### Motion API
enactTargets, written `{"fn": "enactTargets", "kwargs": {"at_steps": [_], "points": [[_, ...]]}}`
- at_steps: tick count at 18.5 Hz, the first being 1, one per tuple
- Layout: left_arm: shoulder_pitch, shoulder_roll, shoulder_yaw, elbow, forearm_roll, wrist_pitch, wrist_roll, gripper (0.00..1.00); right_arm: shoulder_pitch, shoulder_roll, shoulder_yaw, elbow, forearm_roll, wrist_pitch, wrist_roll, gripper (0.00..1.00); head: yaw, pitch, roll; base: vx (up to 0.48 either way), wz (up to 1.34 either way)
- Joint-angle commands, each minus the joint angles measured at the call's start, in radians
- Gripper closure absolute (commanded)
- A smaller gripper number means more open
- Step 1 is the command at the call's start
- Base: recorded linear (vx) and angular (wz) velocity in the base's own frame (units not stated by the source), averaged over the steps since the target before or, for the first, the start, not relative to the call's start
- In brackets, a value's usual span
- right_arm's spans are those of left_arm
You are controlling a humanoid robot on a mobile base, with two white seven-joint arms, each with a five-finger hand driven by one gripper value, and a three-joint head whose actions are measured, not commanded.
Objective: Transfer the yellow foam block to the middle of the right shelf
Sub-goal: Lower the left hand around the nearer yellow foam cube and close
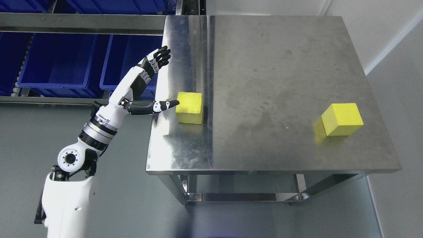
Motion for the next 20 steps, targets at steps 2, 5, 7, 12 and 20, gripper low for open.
{"fn": "enactTargets", "kwargs": {"at_steps": [2,5,7,12,20], "points": [[-0.070,0.252,-0.117,-0.029,-0.098,0.015,-0.014,0.00,0.002,-0.017,0.000,-0.017,0.003,0.001,0.001,0.00,0.0000,0.000,0.000,0.000,0.00],[-0.109,0.253,-0.187,-0.026,-0.149,0.015,-0.026,0.00,0.002,-0.017,0.000,-0.017,0.003,0.001,0.001,0.00,0.0000,0.000,0.000,0.000,0.00],[-0.136,0.249,-0.238,-0.012,-0.151,0.015,-0.028,0.00,0.002,-0.017,0.000,-0.017,0.003,0.001,0.001,0.00,0.0000,0.000,0.000,0.000,0.00],[-0.174,0.191,-0.318,0.077,-0.195,0.024,-0.036,0.00,0.002,-0.017,0.000,-0.017,0.003,0.001,0.001,0.00,0.0000,0.000,0.000,0.000,0.00],[-0.177,0.114,-0.424,0.099,-0.387,0.024,-0.037,0.08,0.002,-0.017,0.000,-0.017,0.003,0.001,0.001,0.00,0.0000,0.000,0.000,0.000,0.00]]}}
